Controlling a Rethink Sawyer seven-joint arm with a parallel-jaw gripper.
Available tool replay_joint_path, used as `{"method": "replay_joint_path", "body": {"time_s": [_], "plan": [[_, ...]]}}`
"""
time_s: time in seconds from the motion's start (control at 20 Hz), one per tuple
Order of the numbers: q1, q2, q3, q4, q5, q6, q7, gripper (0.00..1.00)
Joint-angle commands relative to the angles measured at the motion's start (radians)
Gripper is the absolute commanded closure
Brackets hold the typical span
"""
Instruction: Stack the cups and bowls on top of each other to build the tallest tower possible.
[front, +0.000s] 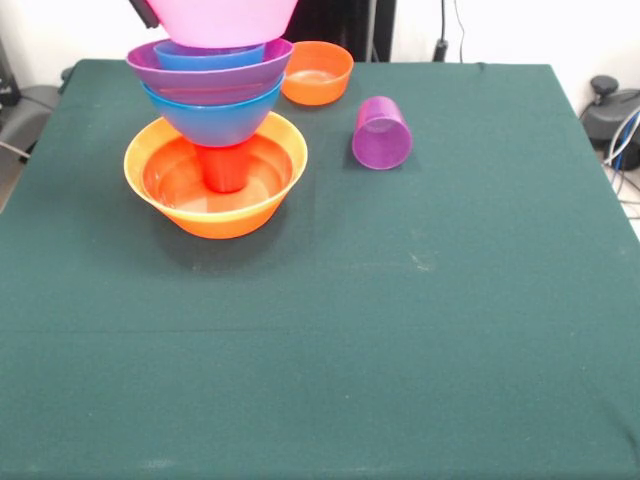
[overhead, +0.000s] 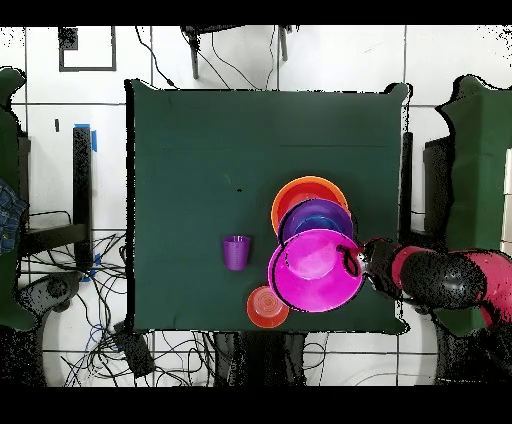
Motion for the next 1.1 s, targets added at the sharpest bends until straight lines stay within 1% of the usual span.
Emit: {"method": "replay_joint_path", "body": {"time_s": [0.05, 0.2, 0.3, 0.6, 0.9, 1.1], "plan": [[0.083, 0.009, -0.101, -0.117, -0.041, 0.059, -0.202, 0.00], [0.110, -0.015, -0.121, -0.128, -0.029, 0.091, -0.155, 0.00], [0.118, -0.033, -0.106, -0.124, -0.010, 0.111, -0.161, 0.00], [0.167, -0.155, -0.088, -0.114, 0.050, 0.162, -0.066, 0.00], [0.196, -0.252, -0.086, -0.067, 0.085, 0.141, 0.008, 0.00], [0.213, -0.278, -0.104, -0.024, 0.083, 0.089, 0.048, 0.00]]}}
